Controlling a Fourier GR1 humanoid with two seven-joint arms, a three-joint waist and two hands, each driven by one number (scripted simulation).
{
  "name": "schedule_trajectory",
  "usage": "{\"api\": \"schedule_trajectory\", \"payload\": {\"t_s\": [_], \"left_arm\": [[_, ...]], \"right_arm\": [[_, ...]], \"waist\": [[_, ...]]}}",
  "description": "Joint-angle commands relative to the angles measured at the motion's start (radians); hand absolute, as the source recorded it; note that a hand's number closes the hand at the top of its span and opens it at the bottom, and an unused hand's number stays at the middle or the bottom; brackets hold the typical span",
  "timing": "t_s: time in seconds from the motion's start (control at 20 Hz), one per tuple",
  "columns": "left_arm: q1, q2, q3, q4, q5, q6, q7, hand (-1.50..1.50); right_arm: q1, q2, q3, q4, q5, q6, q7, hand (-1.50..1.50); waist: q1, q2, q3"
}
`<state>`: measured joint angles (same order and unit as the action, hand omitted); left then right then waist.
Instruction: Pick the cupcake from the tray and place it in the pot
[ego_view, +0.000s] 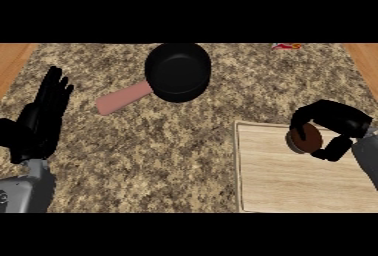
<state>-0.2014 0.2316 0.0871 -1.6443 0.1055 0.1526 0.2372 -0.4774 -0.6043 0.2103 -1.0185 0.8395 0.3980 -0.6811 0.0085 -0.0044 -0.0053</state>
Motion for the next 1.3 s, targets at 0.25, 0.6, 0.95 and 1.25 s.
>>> {"api": "schedule_trajectory", "payload": {"t_s": [0.25,0.6,0.95,1.25], "left_arm": [[-0.002,-0.015,-0.023,0.017,-0.008,-0.016,-0.013,0.0],[-0.071,-0.027,-0.046,0.05,-0.022,-0.014,-0.006,0.0],[-0.075,-0.02,-0.032,0.062,-0.008,-0.021,0.013,0.0],[-0.086,-0.014,-0.021,0.071,-0.017,-0.01,0.014,0.0]], "right_arm": [[-0.033,0.517,0.258,-0.194,0.1,0.077,0.424,1.5],[-0.057,0.6,0.487,-0.268,-0.013,0.003,0.794,1.5],[-0.11,0.604,0.548,-0.482,-0.186,-0.305,1.125,1.5],[-0.285,0.604,0.595,-0.592,-0.138,-0.594,1.412,1.5]], "waist": [[0.042,-0.008,-0.002],[0.076,0.003,0.004],[0.067,-0.004,0.006],[0.05,-0.007,0.004]]}}
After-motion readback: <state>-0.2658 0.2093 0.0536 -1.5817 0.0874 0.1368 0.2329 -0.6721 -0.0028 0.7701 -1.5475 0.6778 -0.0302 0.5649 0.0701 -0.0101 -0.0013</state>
